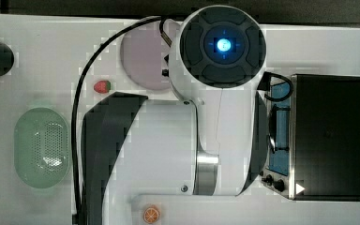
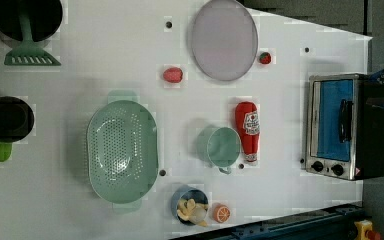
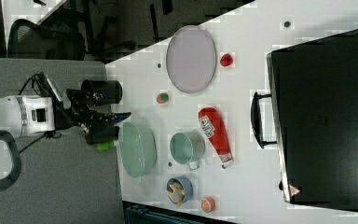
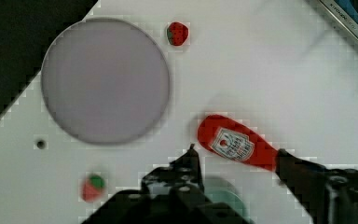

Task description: Pick Ketchup from the table and place it in strainer.

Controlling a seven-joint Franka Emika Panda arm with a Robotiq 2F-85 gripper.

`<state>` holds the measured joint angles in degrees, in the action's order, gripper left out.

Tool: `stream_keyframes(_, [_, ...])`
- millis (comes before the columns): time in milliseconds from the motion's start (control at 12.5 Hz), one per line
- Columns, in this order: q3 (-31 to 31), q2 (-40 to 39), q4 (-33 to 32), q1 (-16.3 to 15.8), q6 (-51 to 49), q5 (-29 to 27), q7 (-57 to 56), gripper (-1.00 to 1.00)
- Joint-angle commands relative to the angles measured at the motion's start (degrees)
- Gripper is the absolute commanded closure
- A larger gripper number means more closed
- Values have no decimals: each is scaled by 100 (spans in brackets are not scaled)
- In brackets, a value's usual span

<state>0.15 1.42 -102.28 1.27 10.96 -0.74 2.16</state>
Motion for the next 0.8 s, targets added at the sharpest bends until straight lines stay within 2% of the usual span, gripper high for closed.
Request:
stream_keyframes(80, [164, 1275, -626, 547, -778, 23, -687, -59])
stream_keyframes(240, [173, 1242, -652, 542, -775, 23, -740, -100])
stream_keyframes(800, [296, 609, -1175, 498, -719, 22, -1400, -100])
